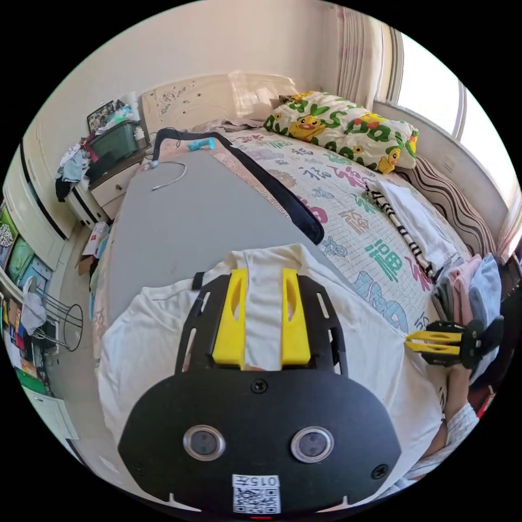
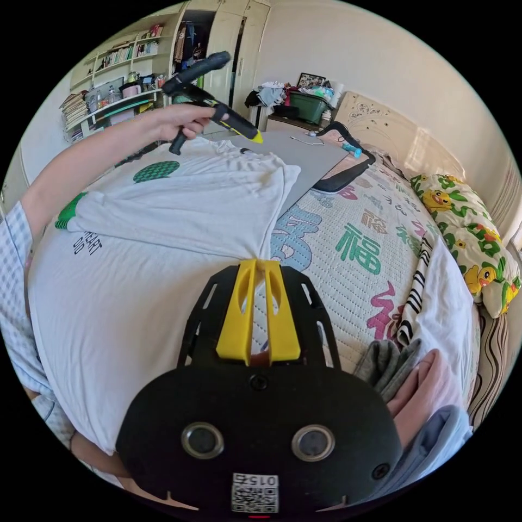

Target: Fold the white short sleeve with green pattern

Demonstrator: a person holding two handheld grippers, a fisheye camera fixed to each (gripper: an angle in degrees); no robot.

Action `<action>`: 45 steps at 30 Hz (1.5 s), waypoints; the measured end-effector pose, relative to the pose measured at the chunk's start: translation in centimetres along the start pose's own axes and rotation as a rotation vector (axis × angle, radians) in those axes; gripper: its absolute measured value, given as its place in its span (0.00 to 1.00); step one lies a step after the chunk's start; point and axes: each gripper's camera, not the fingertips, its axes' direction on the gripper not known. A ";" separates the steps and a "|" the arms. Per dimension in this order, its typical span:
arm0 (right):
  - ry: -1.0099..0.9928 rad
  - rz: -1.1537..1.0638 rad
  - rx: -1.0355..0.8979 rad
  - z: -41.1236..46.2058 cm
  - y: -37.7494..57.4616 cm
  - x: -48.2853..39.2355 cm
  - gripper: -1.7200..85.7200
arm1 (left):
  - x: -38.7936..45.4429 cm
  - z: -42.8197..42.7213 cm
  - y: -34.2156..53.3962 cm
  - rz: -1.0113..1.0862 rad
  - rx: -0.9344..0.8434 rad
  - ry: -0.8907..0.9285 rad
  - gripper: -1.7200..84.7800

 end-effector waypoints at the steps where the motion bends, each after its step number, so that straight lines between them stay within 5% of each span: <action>1: -0.005 0.003 -0.001 0.0 0.0 0.1 0.07 | -0.8 -3.1 2.3 0.002 -0.001 0.020 0.13; 11: -0.024 0.069 0.079 -0.8 1.0 1.5 0.09 | 0.0 -23.7 27.2 0.009 0.074 0.142 0.14; 16: 0.008 0.031 0.140 -1.2 1.9 0.4 0.09 | 0.7 -27.0 33.2 -0.003 0.036 -0.023 0.14; 26: 0.003 -0.099 0.146 0.9 1.7 -2.5 0.12 | -1.7 -27.7 32.0 -0.064 -0.022 0.084 0.15; 39: 0.085 -0.102 0.040 4.7 1.7 -3.4 0.01 | 1.3 -32.6 28.4 0.174 0.044 0.017 0.04; 45: 0.046 -0.042 0.022 5.9 2.2 -2.1 0.01 | 4.9 -32.6 27.2 0.394 -0.100 -0.032 0.03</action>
